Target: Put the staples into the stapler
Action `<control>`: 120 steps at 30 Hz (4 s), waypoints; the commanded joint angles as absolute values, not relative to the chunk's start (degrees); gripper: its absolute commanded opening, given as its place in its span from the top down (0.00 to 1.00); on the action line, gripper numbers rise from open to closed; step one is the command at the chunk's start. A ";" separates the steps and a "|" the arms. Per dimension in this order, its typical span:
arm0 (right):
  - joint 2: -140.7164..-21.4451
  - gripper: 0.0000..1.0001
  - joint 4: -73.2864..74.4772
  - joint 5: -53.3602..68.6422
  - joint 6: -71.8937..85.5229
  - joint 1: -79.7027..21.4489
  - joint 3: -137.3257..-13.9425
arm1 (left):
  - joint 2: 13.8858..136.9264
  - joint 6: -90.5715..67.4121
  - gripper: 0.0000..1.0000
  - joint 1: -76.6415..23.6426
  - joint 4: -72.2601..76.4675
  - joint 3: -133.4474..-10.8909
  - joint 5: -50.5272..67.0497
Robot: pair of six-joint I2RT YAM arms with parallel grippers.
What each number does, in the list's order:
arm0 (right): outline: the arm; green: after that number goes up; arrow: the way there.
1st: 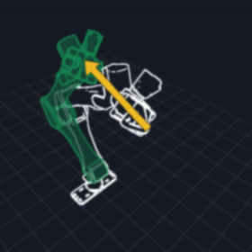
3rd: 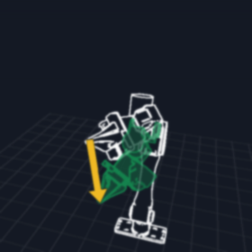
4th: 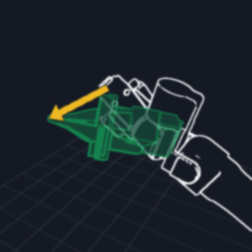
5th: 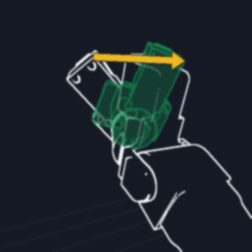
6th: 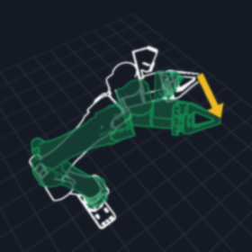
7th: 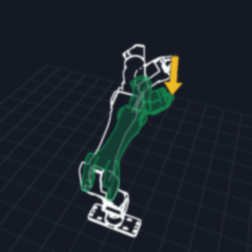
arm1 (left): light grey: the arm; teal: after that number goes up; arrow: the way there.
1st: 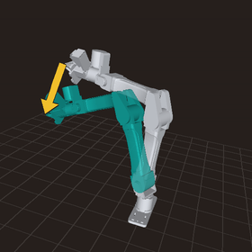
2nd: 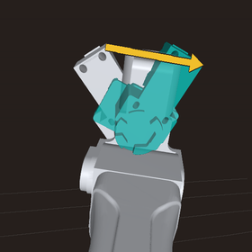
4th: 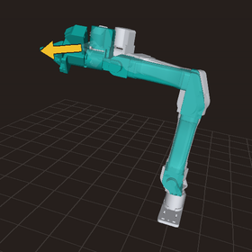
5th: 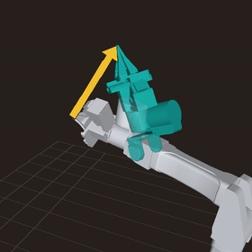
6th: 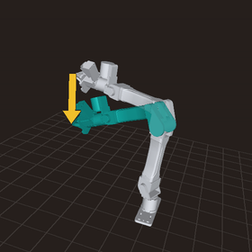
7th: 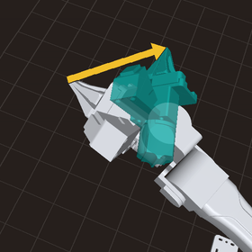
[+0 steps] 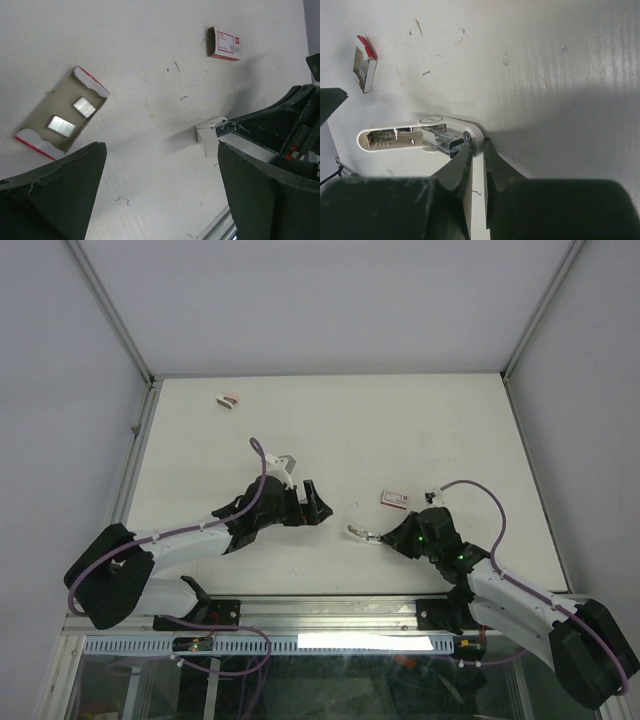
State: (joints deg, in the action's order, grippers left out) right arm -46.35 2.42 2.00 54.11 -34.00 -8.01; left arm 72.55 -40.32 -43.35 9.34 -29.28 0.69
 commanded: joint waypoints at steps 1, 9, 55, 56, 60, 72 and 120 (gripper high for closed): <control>-46.49 0.90 1.83 1.65 53.46 -33.99 -9.11 | 77.86 -41.48 0.04 -46.69 20.71 -33.15 7.85; -46.29 0.90 2.01 1.91 53.40 -33.99 -9.20 | 87.87 -41.58 0.21 -50.18 23.36 -37.97 10.17; -39.75 0.60 7.42 3.40 53.11 -30.09 -11.23 | 82.38 -40.17 0.42 -51.33 5.18 -40.93 -3.66; -39.66 0.60 7.53 3.38 53.09 -30.06 -11.30 | 82.36 -40.02 0.39 -51.34 5.12 -41.00 -3.73; -39.02 0.59 8.63 2.80 52.23 -29.99 -11.82 | 79.89 -39.35 0.29 -51.34 5.01 -41.04 -4.61; -36.51 0.49 15.50 -1.03 45.35 -29.98 -16.55 | 67.11 -38.65 0.04 -45.44 1.86 -38.01 -7.76; -46.69 0.40 6.54 3.36 44.43 -29.91 -20.04 | 137.46 -35.02 0.56 -3.87 -8.58 -106.27 -23.88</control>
